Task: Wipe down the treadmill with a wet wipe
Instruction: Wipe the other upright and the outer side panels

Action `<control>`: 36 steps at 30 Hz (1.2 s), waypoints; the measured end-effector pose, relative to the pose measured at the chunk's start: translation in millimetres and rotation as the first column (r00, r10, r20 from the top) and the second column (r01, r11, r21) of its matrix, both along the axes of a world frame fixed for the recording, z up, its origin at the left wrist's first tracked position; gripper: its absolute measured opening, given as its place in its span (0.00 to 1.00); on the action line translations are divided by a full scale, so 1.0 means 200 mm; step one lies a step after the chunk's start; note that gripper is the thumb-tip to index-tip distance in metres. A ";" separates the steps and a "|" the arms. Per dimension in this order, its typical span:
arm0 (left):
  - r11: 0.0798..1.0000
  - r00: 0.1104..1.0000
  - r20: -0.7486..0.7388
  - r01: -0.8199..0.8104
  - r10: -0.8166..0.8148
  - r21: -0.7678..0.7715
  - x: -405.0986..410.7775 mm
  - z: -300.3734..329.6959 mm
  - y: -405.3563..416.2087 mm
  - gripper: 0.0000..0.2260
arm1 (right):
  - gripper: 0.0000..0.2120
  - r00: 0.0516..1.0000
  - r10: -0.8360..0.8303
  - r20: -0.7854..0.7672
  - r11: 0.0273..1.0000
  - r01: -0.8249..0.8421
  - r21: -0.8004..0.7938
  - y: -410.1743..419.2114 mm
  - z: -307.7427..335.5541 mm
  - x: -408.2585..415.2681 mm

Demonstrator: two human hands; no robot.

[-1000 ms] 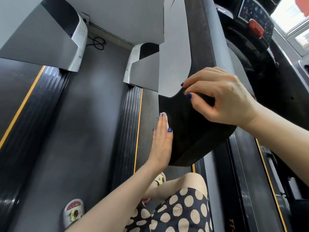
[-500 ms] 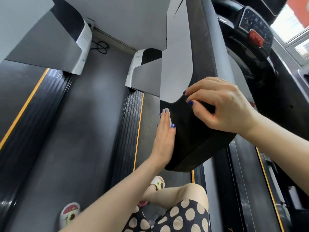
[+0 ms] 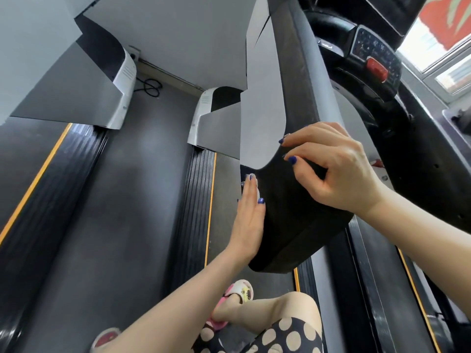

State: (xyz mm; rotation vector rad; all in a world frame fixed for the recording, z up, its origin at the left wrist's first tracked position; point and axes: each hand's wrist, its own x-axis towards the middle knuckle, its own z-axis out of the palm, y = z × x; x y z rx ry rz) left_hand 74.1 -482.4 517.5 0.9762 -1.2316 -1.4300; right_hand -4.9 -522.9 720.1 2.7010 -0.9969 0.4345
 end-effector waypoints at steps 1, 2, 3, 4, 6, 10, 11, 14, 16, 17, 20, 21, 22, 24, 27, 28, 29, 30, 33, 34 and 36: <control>0.999 1.000 0.005 -0.005 0.005 -0.041 0.00 0.02 0.01 0.25 | 0.11 1.000 -0.003 0.007 1.000 0.003 -0.015 0.00 0.00 0.00; 0.995 1.000 0.014 -0.010 0.012 -0.099 0.00 0.06 0.01 0.25 | 0.10 1.000 -0.010 0.012 0.999 0.010 -0.034 0.00 0.00 0.00; 0.986 1.000 0.021 -0.017 0.021 -0.165 0.00 0.10 0.01 0.25 | 0.10 1.000 -0.020 0.016 0.998 0.020 -0.056 0.00 0.00 0.00; 0.975 0.999 0.022 -0.025 0.030 -0.219 0.00 0.13 0.01 0.25 | 0.10 0.999 -0.031 0.020 0.997 0.032 -0.073 0.00 0.00 0.00; 0.966 0.999 0.023 -0.031 0.039 -0.257 0.00 0.15 0.00 0.25 | 0.11 0.998 -0.055 0.032 0.995 0.057 -0.084 0.00 0.00 0.01; 0.970 0.997 0.073 -0.006 0.024 -0.242 0.02 0.05 0.05 0.25 | 0.10 0.994 -0.086 0.067 0.991 0.093 -0.099 0.01 0.00 0.01; 0.970 0.997 0.073 -0.004 0.022 -0.243 0.02 0.05 0.06 0.25 | 0.11 0.991 -0.098 0.087 0.989 0.107 -0.106 0.01 0.00 0.01; 0.964 0.997 0.065 -0.015 0.034 -0.264 0.02 0.16 -0.01 0.25 | 0.13 0.970 -0.165 0.176 0.976 0.187 -0.111 0.00 0.00 0.01; 0.954 0.996 0.076 -0.022 0.047 -0.298 0.03 0.26 -0.11 0.26 | 0.15 0.959 -0.199 0.203 0.970 0.223 -0.102 0.00 0.01 0.01; 0.947 0.995 0.084 -0.023 0.053 -0.319 0.03 0.30 -0.13 0.26 | 0.15 0.958 -0.206 0.201 0.969 0.229 -0.097 0.00 0.01 0.01; 0.924 0.994 0.099 -0.012 0.053 -0.383 0.03 0.30 -0.07 0.26 | 0.16 0.957 -0.210 0.198 0.968 0.232 -0.094 0.00 0.00 0.00; 0.912 0.993 0.110 0.002 0.047 -0.410 0.03 0.27 -0.02 0.26 | 0.16 0.956 -0.212 0.203 0.968 0.234 -0.094 0.00 0.00 0.00; 0.901 0.992 0.122 0.018 0.039 -0.434 0.03 0.24 0.04 0.26 | 0.16 0.955 -0.213 0.206 0.967 0.237 -0.095 0.00 0.00 0.00; 0.895 0.990 0.143 0.046 0.020 -0.444 0.03 0.20 0.09 0.26 | 0.16 0.954 -0.212 0.212 0.967 0.236 -0.095 0.00 0.00 -0.01; 0.890 0.986 0.168 0.058 0.021 -0.453 0.07 0.27 -0.02 0.26 | 0.16 0.949 -0.211 0.235 0.968 0.236 -0.083 -0.01 0.00 -0.01; 0.889 0.985 0.171 0.056 0.025 -0.454 0.08 0.31 -0.07 0.26 | 0.16 0.946 -0.213 0.247 0.968 0.238 -0.077 -0.01 0.00 -0.01; 0.892 0.986 0.166 0.053 0.025 -0.449 0.08 0.34 -0.10 0.26 | 0.16 0.941 -0.216 0.259 0.968 0.242 -0.072 -0.01 0.01 -0.01; 0.895 0.987 0.157 0.046 0.027 -0.444 0.07 0.36 -0.11 0.27 | 0.16 0.938 -0.220 0.270 0.967 0.246 -0.067 -0.01 0.01 -0.01; 0.884 0.988 0.150 0.046 0.028 -0.465 0.07 0.32 -0.01 0.26 | 0.17 0.932 -0.216 0.291 0.968 0.244 -0.065 -0.01 0.00 -0.02; 0.875 0.987 0.158 0.051 0.030 -0.482 0.06 0.29 0.03 0.26 | 0.17 0.932 -0.213 0.293 0.968 0.242 -0.066 -0.01 0.00 -0.03; 0.862 0.984 0.174 0.055 0.039 -0.504 0.07 0.25 0.08 0.26 | 0.16 0.930 -0.212 0.299 0.969 0.241 -0.063 -0.01 0.00 -0.03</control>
